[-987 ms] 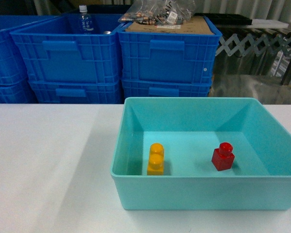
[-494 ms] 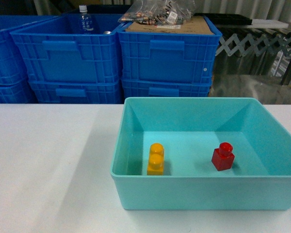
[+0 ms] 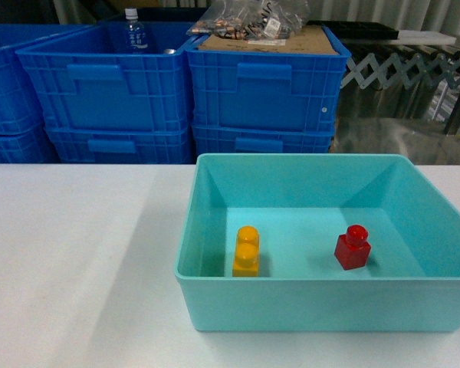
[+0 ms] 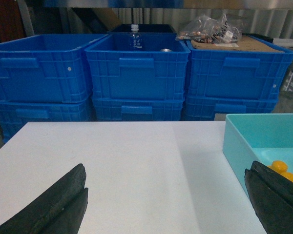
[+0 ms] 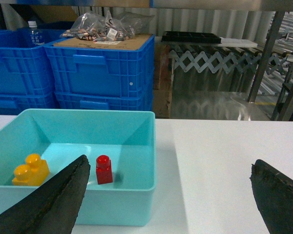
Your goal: Pick red block from blue box to shelf
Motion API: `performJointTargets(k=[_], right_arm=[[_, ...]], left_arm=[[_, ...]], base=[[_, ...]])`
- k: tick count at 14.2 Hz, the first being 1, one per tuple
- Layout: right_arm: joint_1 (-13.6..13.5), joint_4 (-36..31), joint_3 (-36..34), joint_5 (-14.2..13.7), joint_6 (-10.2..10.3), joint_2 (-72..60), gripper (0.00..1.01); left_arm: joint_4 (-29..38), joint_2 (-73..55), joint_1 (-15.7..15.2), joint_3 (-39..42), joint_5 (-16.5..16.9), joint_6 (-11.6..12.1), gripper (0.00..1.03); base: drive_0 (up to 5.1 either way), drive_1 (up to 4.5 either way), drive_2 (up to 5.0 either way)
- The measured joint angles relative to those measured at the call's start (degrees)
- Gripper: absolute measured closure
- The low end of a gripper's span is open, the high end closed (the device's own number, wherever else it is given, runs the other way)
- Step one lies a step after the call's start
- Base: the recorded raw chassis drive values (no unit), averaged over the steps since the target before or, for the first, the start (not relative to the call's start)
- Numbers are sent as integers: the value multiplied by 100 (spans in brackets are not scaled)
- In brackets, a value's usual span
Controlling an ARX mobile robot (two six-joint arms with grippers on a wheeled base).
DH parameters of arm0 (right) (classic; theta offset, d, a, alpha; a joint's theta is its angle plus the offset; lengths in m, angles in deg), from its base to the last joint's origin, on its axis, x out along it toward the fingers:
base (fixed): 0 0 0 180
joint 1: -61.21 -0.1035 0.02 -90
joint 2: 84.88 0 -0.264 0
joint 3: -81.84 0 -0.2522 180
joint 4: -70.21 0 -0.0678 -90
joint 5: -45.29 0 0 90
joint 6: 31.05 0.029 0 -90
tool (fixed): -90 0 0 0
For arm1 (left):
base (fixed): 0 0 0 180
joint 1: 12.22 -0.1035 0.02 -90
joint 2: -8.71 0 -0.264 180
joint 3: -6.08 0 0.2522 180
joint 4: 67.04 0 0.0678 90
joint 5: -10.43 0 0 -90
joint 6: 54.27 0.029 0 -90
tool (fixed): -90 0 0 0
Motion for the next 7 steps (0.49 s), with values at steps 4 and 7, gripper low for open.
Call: performJointTargets(k=[4, 7], right_arm=[[107, -846, 575, 1115, -599, -2236, 3], [-289, -2081, 1786, 1001, -577, -5259, 3]], left_arm=[[0, 0, 0, 0, -4, 0, 5], [2, 0, 0, 0, -2, 0, 5]], base=[[0, 0, 0], [0, 0, 0]])
